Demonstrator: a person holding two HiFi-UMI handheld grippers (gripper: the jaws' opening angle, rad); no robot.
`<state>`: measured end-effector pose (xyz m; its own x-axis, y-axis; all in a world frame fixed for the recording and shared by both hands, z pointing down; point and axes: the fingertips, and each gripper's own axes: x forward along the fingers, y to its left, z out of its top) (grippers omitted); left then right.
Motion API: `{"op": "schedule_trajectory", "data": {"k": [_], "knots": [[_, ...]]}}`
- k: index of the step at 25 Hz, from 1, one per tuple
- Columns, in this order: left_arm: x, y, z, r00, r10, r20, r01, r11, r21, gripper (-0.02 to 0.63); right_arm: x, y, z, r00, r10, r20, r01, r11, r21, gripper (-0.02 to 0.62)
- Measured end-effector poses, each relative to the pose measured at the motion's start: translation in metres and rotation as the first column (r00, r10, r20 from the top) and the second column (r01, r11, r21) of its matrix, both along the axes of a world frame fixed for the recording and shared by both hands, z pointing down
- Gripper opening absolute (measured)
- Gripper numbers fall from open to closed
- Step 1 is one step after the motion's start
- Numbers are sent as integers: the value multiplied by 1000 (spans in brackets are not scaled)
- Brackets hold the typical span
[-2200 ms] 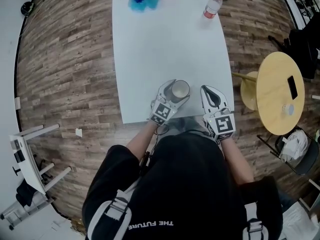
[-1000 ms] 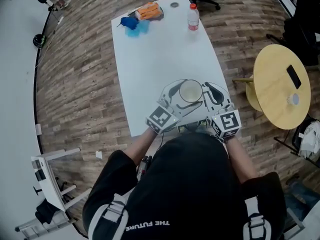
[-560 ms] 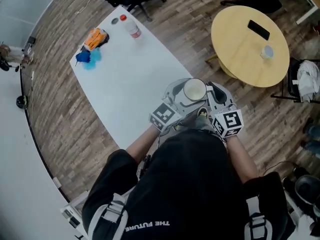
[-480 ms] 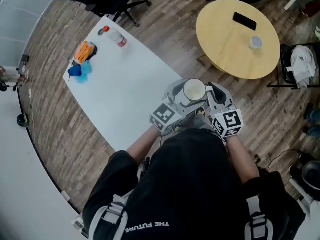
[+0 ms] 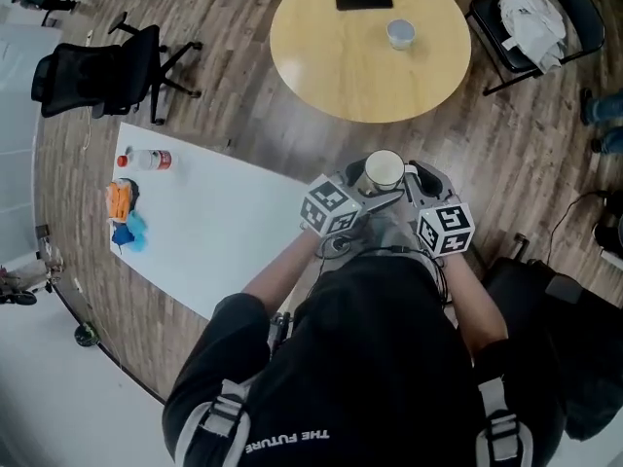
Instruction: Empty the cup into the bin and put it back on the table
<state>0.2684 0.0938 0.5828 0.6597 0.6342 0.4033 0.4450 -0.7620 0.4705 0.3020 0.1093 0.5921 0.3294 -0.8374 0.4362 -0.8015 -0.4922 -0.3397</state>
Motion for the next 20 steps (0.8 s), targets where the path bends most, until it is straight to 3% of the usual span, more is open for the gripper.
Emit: {"op": "schedule_trajectory", "data": {"k": [3,6,13,20], "knots": [[4,24,56,979,72,189,-53,993,-103,377,4,25,56,992,34,118,-22,995,-102,51],[0,38,93,943,131,307,-87,984,-154,377,0,38,94,979,39,199,-5,986,-167,51],[0,48,133,892,170,418,-90,975,-205,377,-1,50,137,952,92,292,-26,975,-222,51],[2,46,140,874,181,451,-85,971,-224,377,1,49,145,939,123,321,-49,972,-231,51]]}}
